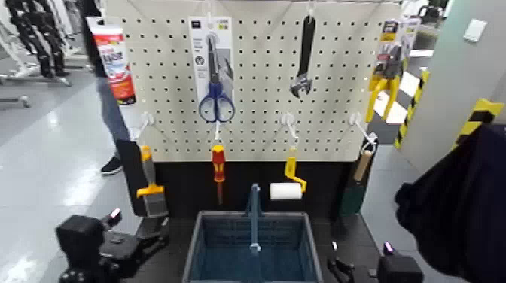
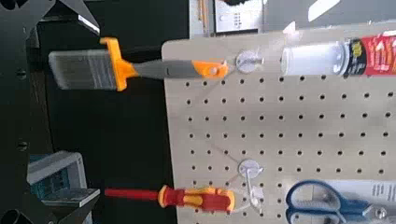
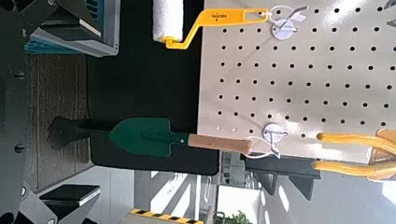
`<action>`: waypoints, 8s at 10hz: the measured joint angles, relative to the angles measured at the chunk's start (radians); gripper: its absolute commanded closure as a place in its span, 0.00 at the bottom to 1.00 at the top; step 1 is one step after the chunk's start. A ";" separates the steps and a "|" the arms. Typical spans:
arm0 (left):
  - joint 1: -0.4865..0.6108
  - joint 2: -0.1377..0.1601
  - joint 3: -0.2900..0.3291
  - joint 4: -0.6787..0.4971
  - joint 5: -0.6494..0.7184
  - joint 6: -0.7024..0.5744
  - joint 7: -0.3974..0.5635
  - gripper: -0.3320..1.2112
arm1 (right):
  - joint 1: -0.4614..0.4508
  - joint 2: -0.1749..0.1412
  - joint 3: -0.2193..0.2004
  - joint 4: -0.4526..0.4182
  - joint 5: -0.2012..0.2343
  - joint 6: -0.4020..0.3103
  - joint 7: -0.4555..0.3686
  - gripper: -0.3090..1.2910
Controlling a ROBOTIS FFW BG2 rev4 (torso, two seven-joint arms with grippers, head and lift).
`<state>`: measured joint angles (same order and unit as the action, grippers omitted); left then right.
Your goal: Put the yellow paint brush into the crate.
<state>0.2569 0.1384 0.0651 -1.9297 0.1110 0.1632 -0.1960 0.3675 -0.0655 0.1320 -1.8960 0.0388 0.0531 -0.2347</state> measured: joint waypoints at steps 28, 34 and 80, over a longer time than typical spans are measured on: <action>-0.685 0.299 -0.139 0.731 0.180 0.089 -0.674 0.41 | -0.037 -0.007 0.039 0.034 -0.025 -0.004 0.012 0.28; -0.672 0.294 -0.116 0.717 0.168 0.100 -0.672 0.79 | -0.038 -0.008 0.040 0.039 -0.034 -0.005 0.012 0.28; -0.563 0.170 -0.431 0.585 0.259 0.225 -0.580 0.19 | -0.039 -0.014 0.040 0.091 -0.096 -0.081 0.012 0.28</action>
<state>-0.3058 0.3083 -0.3664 -1.3446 0.3696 0.3883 -0.7761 0.3281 -0.0797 0.1718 -1.8055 -0.0567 -0.0282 -0.2229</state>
